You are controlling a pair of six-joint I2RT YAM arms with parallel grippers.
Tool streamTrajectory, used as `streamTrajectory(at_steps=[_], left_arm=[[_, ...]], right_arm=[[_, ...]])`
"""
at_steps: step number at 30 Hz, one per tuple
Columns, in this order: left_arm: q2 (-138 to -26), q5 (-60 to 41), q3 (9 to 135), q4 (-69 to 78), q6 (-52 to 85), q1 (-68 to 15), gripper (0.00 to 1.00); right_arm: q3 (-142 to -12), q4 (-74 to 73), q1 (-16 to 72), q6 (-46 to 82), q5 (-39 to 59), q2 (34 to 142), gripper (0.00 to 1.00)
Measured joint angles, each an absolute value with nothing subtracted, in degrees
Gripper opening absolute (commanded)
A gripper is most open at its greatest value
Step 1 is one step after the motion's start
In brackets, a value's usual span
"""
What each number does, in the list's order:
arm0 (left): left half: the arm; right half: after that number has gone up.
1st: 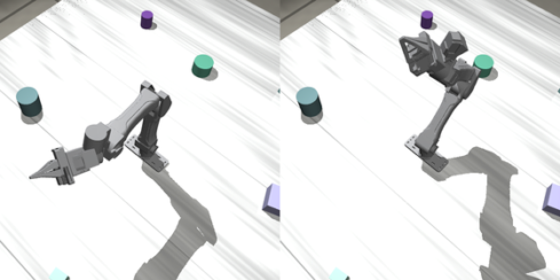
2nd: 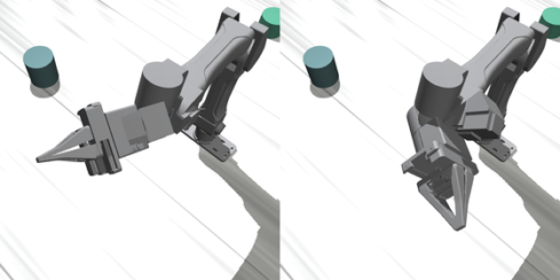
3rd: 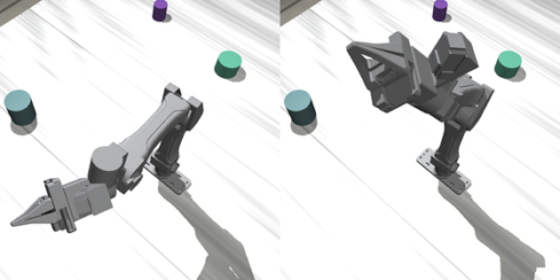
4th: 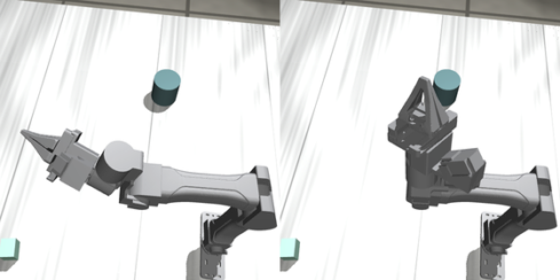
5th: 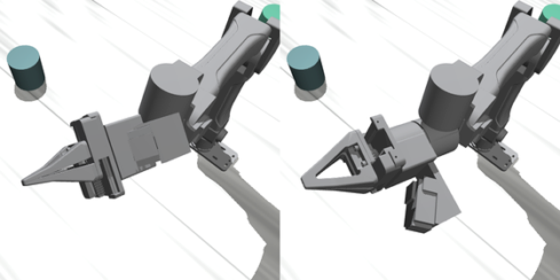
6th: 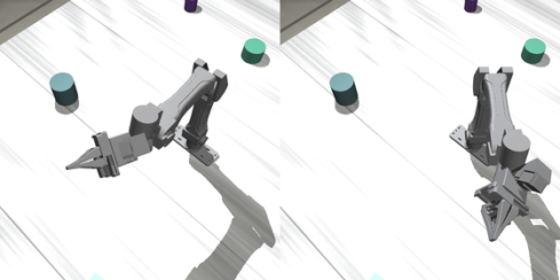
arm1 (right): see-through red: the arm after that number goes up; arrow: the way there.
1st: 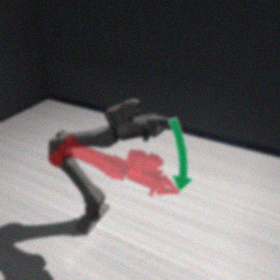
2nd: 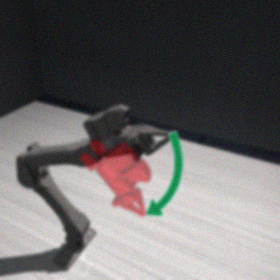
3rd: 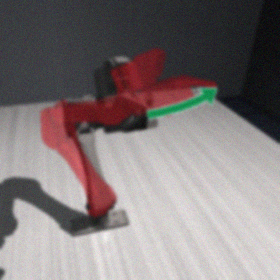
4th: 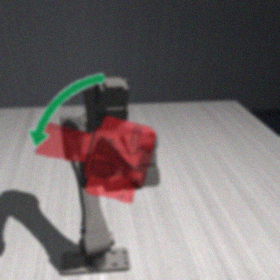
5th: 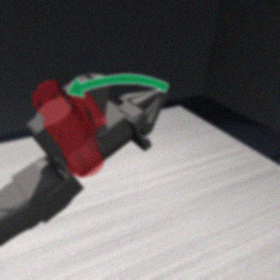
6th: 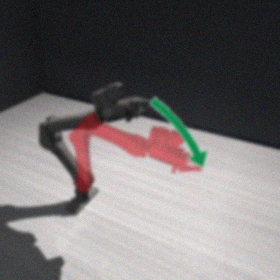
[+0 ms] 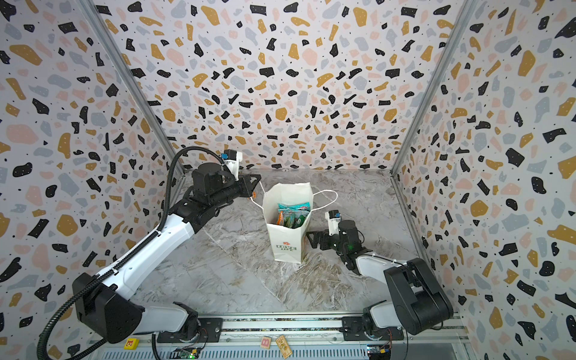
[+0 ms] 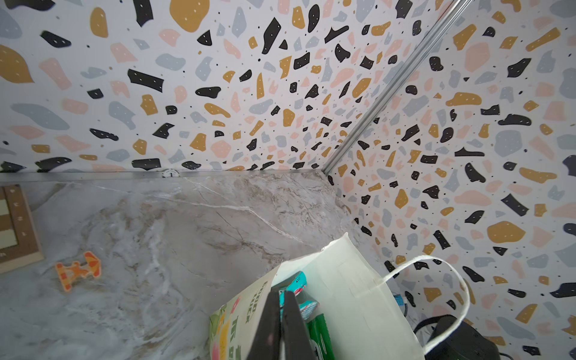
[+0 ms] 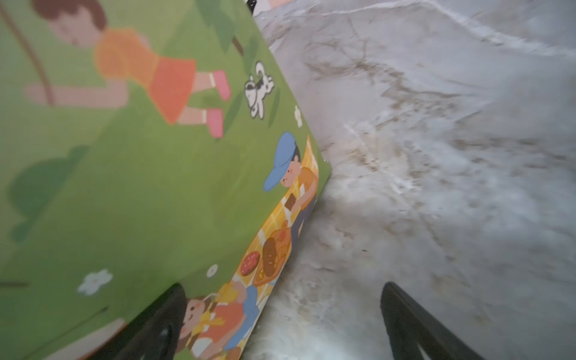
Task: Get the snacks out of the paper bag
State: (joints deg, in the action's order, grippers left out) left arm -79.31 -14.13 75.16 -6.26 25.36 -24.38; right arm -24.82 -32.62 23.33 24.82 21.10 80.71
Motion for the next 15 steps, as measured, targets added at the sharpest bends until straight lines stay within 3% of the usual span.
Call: streamTrajectory(at_steps=[15], left_arm=[[-84.8, -15.7, 90.0, -18.9, 16.7, -22.6, 0.0]], right_arm=[[-37.3, -46.9, 37.2, 31.3, 21.6, 100.2, 0.99]])
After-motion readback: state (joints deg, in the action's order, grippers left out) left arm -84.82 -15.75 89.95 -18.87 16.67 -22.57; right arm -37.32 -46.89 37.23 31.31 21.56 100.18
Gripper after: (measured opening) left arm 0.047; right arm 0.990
